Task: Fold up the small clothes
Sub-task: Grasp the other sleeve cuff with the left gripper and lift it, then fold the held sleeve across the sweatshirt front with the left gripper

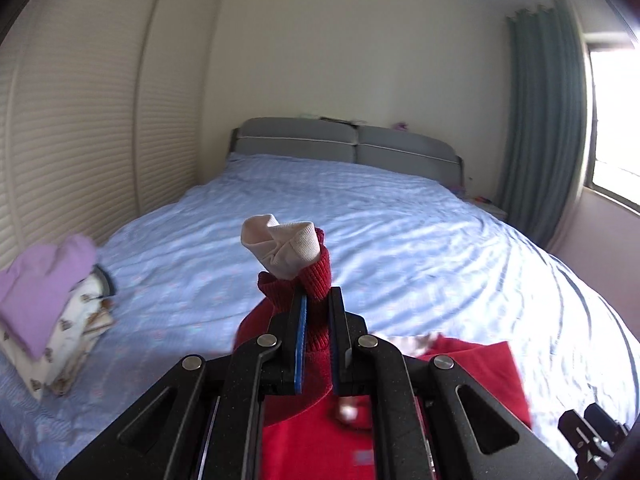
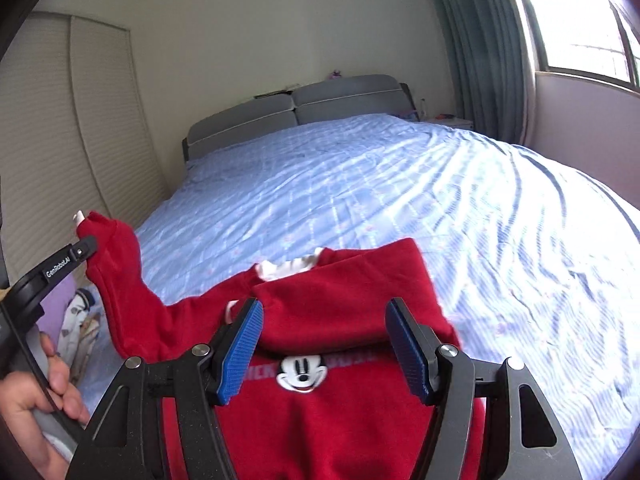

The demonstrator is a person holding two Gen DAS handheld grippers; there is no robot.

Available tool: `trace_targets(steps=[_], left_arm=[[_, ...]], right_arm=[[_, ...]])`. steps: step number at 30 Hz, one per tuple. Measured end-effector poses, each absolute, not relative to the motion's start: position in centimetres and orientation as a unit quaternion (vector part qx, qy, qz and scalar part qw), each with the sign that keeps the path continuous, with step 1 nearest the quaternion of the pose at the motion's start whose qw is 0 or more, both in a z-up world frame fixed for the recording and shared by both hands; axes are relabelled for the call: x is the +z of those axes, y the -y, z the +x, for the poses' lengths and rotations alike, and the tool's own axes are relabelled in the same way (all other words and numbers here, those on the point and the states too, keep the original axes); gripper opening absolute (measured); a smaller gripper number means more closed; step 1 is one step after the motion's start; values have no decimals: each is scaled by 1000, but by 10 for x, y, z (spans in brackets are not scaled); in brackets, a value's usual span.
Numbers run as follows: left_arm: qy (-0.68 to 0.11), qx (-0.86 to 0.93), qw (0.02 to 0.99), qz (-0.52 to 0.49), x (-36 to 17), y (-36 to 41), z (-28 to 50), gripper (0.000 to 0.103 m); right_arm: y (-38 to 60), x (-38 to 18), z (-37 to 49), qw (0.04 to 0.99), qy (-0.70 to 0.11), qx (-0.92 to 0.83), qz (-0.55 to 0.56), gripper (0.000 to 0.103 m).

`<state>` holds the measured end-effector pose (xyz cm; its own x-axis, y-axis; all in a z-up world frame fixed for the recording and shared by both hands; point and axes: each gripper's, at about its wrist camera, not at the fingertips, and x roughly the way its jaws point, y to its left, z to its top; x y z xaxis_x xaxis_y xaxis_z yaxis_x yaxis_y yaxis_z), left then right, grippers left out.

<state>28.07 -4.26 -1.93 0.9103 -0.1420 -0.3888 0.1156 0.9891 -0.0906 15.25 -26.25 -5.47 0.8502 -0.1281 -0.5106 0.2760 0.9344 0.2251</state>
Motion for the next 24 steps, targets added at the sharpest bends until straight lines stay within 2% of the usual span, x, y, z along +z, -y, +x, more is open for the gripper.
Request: trace_targets(steps=[7, 11, 18, 20, 22, 24], left_arm=[[-224, -130, 966, 17, -35, 145, 285, 11], [-255, -151, 954, 53, -67, 202, 287, 11], [-293, -147, 937, 120, -124, 243, 276, 15], [-282, -143, 939, 134, -124, 244, 268, 25], [-276, -135, 941, 140, -121, 237, 264, 56], [-266, -121, 946, 138, -116, 227, 259, 62]], right_arm=[[344, -75, 136, 931, -256, -156, 209, 65], [374, -88, 130, 922, -262, -178, 224, 65], [401, -120, 121, 908, -293, -182, 236, 65], [402, -127, 124, 905, -302, -179, 240, 65], [399, -131, 126, 903, -308, -176, 241, 65], [394, -132, 128, 904, -311, -171, 237, 65]])
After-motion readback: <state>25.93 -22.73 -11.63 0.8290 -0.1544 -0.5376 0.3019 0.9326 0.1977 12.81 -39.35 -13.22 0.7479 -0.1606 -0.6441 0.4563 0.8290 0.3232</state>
